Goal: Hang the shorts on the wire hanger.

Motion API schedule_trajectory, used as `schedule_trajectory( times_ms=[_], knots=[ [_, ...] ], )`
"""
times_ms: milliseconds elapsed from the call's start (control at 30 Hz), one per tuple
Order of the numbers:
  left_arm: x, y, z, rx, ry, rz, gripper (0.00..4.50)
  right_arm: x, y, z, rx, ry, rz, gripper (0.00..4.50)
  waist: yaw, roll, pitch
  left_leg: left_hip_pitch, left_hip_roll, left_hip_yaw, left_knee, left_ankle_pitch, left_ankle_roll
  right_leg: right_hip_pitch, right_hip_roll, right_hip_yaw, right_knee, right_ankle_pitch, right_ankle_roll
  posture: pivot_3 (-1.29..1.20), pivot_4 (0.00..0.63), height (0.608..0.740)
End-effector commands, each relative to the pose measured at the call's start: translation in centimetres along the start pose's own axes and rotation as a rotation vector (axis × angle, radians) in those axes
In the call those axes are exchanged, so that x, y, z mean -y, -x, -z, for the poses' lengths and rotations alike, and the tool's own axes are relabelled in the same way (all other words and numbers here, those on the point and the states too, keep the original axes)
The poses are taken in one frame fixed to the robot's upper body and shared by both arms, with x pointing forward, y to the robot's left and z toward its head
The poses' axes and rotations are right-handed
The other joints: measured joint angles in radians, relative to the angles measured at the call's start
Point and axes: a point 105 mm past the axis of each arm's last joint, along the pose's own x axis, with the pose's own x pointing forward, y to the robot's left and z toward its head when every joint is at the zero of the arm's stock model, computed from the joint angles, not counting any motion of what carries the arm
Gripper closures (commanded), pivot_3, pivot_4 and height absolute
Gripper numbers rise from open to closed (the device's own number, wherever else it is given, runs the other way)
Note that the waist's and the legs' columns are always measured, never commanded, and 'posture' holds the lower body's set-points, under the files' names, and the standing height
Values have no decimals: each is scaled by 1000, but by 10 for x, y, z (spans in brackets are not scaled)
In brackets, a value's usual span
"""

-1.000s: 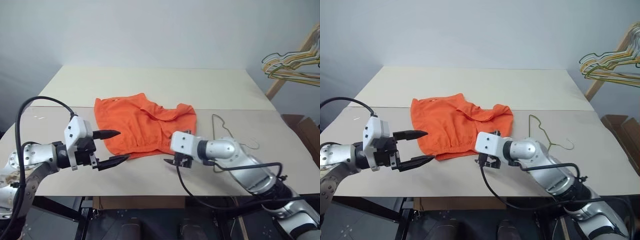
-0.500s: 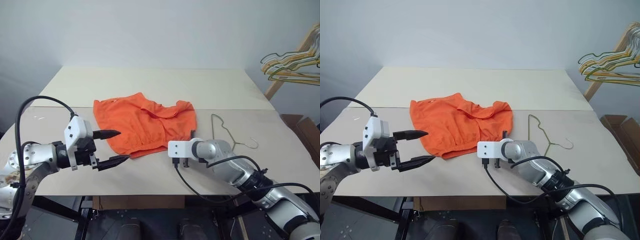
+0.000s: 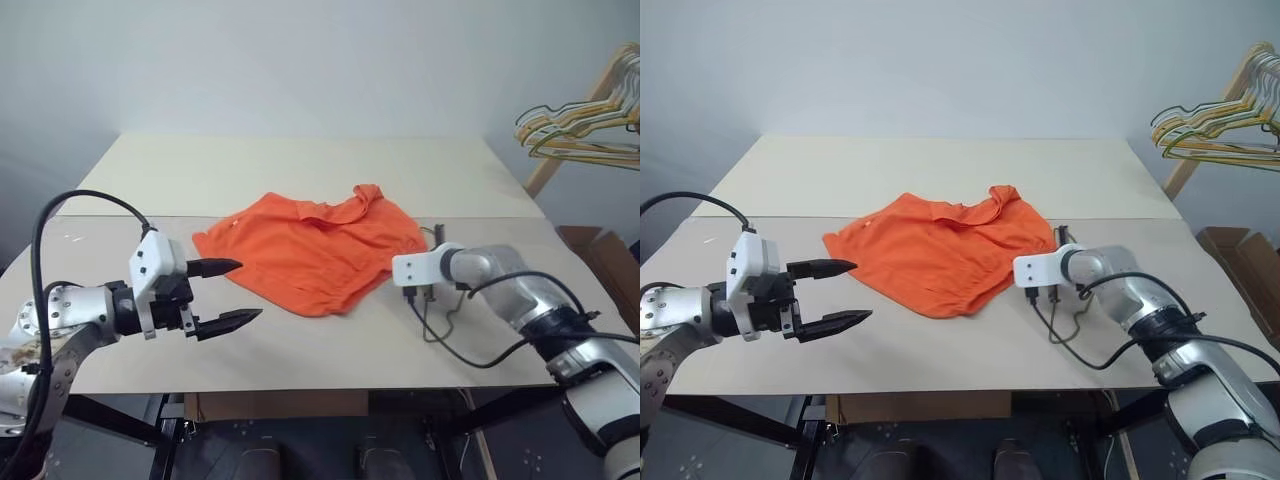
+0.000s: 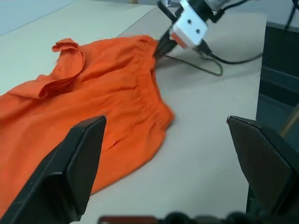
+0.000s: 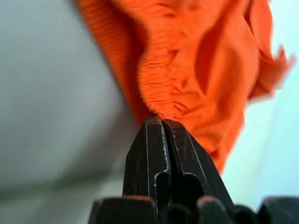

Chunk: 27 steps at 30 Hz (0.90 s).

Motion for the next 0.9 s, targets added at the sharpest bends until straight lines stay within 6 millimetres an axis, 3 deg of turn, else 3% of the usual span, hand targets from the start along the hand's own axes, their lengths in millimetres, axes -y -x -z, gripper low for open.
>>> schedule_trajectory(
  times_ms=[33, 133, 333, 500, 600, 767, 900],
  knots=[
    [-2, -1, -10, 25, -50, 4, 0, 18, 1, 4, 23, 38, 74, 4473, -5, 0, 0, 0, 0, 0, 0, 0, 0, 0, 0, 0, 0, 0, 0, 52, 38, 740],
    [-2, 0, -10, 24, -50, 6, 0, 11, 5, -8, 113, 19, 16, 3800, -10, 0, 0, 0, 0, 0, -1, 0, 0, 0, 0, 1, 0, 0, 0, 52, 41, 740],
    [0, 1, -10, 18, -46, 7, 0, 3, 32, -20, 185, -22, -56, 1715, -2, 0, 0, -1, 0, -1, -1, 0, 0, 0, 0, 1, 0, 0, 0, 59, 55, 740],
    [0, 2, -9, 10, -42, 15, 0, -7, 63, -63, 307, -157, -85, 20, 6, 0, 0, 0, 0, -1, -1, 0, 0, 0, 0, 0, 1, 0, 0, 45, 61, 740],
    [0, 0, -8, 7, -45, 30, 0, -22, 69, -95, 351, -194, -116, 20, 2, 0, 0, 2, 1, -1, 0, 0, 0, 1, 1, 0, 3, -2, 2, 33, 62, 740],
    [-1, -3, -8, 11, -52, 38, 0, -35, 59, -138, 297, -227, -104, 20, 2, 1, 0, 5, 2, 0, 3, 0, 0, 0, 3, 1, 11, -7, 3, 33, 61, 740],
    [-1, -4, -8, 14, -55, 38, 0, -42, 50, -153, 223, -207, -90, 20, 4, 1, 0, 4, 5, 0, 4, 0, 0, -1, 6, 1, 12, -9, 0, 40, 60, 740]
  ],
)
